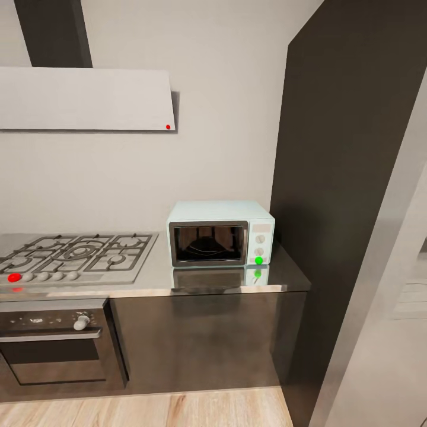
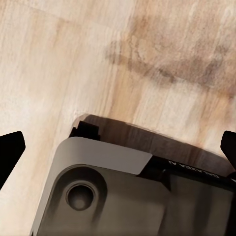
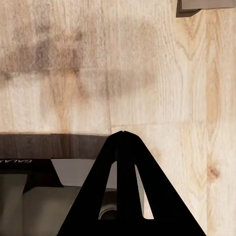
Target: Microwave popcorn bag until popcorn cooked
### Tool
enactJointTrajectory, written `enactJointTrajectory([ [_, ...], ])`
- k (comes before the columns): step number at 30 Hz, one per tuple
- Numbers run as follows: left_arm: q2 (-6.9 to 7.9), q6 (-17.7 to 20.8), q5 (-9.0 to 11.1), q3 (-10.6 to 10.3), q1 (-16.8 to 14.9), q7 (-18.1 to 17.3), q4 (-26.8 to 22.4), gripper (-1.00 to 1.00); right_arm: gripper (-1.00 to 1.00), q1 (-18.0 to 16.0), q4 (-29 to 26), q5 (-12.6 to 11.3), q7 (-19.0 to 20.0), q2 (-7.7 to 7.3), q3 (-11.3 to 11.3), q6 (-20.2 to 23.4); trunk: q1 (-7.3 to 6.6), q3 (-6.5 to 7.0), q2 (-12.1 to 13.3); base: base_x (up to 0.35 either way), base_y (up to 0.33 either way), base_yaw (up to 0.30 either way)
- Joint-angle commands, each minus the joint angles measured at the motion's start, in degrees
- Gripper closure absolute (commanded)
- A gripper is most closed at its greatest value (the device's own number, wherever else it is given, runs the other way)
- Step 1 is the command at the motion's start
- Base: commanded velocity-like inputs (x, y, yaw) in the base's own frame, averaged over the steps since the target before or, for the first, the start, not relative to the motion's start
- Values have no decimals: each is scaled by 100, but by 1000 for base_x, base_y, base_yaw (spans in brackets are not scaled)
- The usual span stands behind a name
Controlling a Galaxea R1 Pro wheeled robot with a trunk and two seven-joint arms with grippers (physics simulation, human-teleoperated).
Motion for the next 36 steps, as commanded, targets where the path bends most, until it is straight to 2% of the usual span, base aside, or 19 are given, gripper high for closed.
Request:
enactJointTrajectory([
  [1, 2, -7, 59, -48, -4, -20, 3, -100, 100, -7, 16, 45, 12, -4, -49, -32, 0, -7, -4, 0, 0, 0],
  [36, -4, -7, 59, -48, -4, -18, 5, -100, 100, -7, 16, 45, 12, -4, -49, -32, 0, -7, -4, 0, 0, 0],
])
